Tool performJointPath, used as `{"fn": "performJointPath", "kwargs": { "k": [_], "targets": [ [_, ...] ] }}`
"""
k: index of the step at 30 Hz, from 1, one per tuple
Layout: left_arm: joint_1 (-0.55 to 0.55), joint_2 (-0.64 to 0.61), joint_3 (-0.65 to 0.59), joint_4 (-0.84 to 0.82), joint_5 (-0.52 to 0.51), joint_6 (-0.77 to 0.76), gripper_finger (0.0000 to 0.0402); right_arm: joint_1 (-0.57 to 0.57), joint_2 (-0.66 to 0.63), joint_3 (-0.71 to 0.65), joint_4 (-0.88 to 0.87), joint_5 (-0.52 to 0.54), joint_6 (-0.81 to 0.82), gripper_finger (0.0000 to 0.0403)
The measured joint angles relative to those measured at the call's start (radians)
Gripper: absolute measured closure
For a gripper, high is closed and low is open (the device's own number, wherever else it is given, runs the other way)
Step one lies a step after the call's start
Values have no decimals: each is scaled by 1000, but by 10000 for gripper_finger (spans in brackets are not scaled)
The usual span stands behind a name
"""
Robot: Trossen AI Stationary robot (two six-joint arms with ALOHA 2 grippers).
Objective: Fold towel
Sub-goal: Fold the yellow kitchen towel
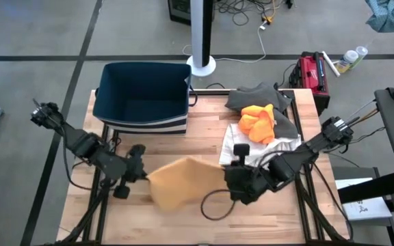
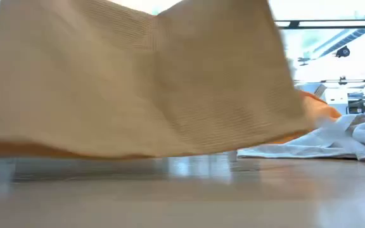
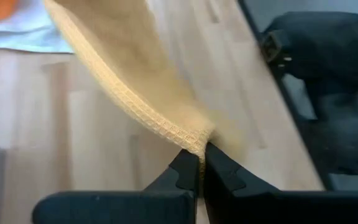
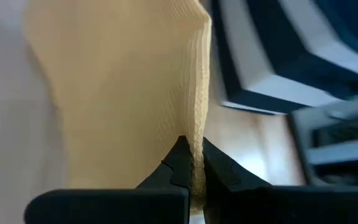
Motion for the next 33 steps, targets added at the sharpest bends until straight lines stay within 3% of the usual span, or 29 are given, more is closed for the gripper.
{"fn": "performJointPath", "kwargs": {
  "k": [7, 15, 19, 28, 33],
  "targets": [
    [141, -54, -2, -70, -75, 50, 401, -87, -2, -10, 0, 70, -44, 400],
    [83, -38, -3, -57, 79, -32, 401, -35, -2, -12, 1, -152, -5, 400],
    [28, -24, -3, -39, 69, -51, 401, -2, -2, -19, 1, -226, 12, 400],
    [124, -41, -52, -49, -80, 49, 401, -137, 6, -127, 11, -86, 25, 397],
    [218, -59, -73, -117, -178, 72, 401, -215, 6, -146, 84, -21, -61, 396]
  ]
}}
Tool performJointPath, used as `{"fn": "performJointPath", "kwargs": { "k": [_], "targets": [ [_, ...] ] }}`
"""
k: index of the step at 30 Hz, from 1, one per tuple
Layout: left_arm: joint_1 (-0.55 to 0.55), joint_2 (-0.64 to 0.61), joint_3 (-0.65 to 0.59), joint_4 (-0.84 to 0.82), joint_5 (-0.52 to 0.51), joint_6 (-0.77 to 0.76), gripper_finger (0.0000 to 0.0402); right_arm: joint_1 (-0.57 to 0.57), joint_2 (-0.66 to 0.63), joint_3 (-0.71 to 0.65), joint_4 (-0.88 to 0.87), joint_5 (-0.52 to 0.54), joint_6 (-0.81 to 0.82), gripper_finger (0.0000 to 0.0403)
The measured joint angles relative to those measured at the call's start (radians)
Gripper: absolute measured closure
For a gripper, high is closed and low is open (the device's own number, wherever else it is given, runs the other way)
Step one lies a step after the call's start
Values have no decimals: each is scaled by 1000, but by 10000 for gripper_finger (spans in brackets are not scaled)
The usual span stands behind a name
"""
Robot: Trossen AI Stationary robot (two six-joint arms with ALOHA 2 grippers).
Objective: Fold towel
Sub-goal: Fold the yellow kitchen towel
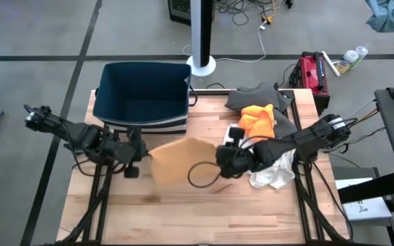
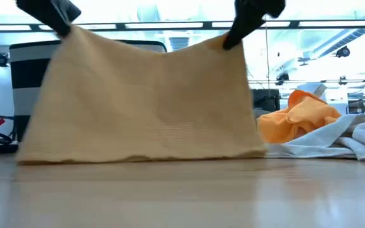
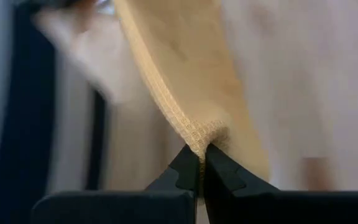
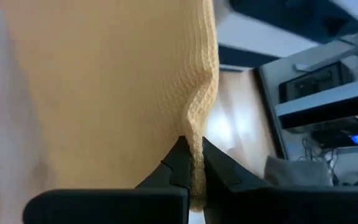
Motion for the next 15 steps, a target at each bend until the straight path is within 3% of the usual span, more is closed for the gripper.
{"fn": "performJointPath", "kwargs": {
  "k": [4, 10, 15],
  "targets": [
    [-1, -14, -12, -28, 1, -35, 401, 5, 0, -20, 14, 1, -10, 397],
    [-131, -43, -68, -6, 16, -158, 401, 98, 0, -75, 15, 26, 75, 399],
    [-193, -50, -92, 44, -4, -175, 401, 141, 0, -72, 22, 52, 85, 399]
  ]
}}
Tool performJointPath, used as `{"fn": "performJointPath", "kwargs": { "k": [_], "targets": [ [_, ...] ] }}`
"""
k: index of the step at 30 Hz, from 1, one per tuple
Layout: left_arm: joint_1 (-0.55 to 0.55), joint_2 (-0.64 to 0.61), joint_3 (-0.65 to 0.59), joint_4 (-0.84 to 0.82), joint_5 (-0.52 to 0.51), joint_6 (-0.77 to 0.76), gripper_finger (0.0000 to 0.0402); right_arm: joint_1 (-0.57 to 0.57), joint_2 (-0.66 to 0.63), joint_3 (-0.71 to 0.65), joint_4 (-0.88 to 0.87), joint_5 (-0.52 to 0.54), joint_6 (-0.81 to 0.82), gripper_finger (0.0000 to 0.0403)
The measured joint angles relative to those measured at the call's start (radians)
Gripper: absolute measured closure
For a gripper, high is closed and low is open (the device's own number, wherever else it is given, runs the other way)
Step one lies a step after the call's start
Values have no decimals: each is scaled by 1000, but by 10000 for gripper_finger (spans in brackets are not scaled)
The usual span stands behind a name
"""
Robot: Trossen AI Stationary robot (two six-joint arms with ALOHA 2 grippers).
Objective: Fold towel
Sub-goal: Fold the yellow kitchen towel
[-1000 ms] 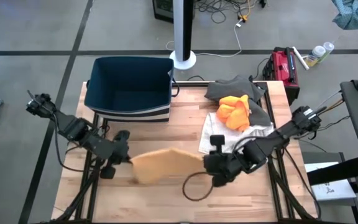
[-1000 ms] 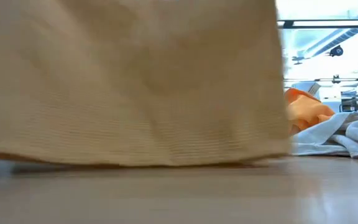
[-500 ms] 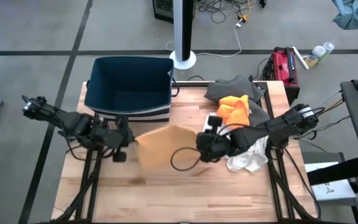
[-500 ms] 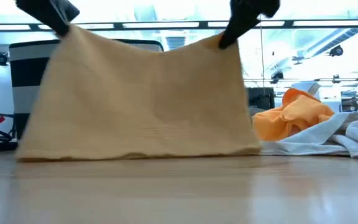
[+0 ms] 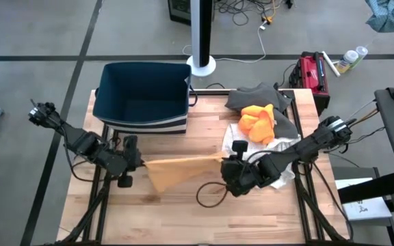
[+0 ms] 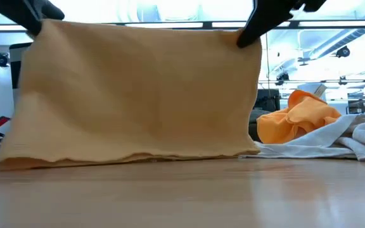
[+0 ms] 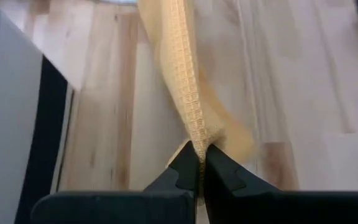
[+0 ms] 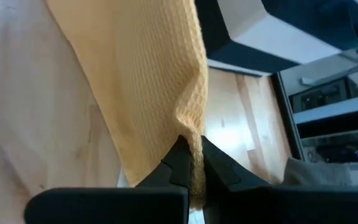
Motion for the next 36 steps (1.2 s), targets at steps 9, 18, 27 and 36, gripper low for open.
{"fn": "performJointPath", "kwargs": {
  "k": [9, 18, 27, 36],
  "targets": [
    [155, -28, 13, -11, -192, 158, 401, -179, -9, 1, 91, 47, -213, 400],
    [207, -73, 104, -68, -125, 173, 401, -190, -12, 64, 139, 40, -321, 400],
    [0, -32, -100, 17, 142, -85, 401, 28, 34, -28, 142, -109, -104, 401],
    [-239, 87, -229, 460, 206, -297, 401, 214, 55, -30, 238, -259, 201, 401]
  ]
}}
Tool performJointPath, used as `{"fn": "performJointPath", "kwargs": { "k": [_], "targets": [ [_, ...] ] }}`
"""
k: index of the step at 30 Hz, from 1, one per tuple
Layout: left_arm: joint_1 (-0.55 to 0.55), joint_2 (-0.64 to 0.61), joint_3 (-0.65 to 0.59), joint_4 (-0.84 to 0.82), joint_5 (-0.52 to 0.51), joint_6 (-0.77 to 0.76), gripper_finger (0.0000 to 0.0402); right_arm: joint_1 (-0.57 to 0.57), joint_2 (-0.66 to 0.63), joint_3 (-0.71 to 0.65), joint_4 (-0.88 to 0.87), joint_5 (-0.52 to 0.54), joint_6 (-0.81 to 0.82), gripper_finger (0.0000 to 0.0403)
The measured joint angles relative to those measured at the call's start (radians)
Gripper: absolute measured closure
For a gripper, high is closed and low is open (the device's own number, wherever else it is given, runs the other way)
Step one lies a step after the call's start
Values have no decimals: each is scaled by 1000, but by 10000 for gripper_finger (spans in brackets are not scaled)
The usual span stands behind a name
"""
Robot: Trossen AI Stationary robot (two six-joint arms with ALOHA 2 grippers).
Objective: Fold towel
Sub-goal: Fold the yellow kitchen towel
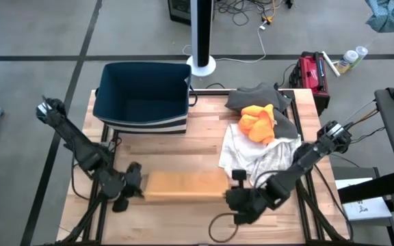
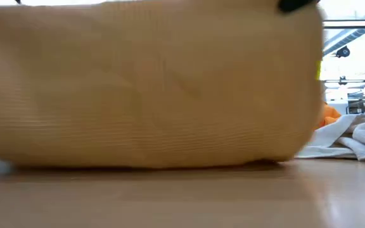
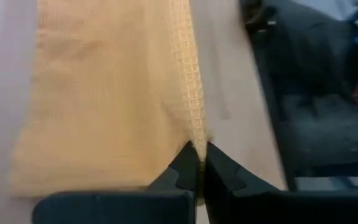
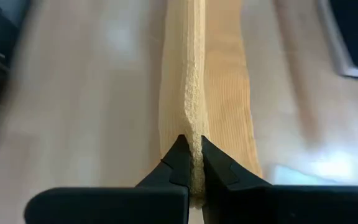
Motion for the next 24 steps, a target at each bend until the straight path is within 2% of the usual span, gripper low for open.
{"fn": "performJointPath", "kwargs": {
  "k": [3, 7, 14, 19, 24],
  "targets": [
    [-33, 58, 16, 106, 0, 0, 401, 28, 0, 3, 40, -22, 19, 401],
    [-44, 109, 81, 71, -26, 23, 401, 31, -2, 28, 49, -11, -13, 401],
    [-15, 96, 176, -250, -279, 94, 401, -62, -1, 29, 7, 168, -190, 401],
    [52, 12, 227, -482, -414, 127, 401, -210, -2, 29, 12, 248, -392, 401],
    [173, -94, 287, -672, -591, 213, 401, -373, -1, 55, 42, 329, -628, 401]
  ]
}}
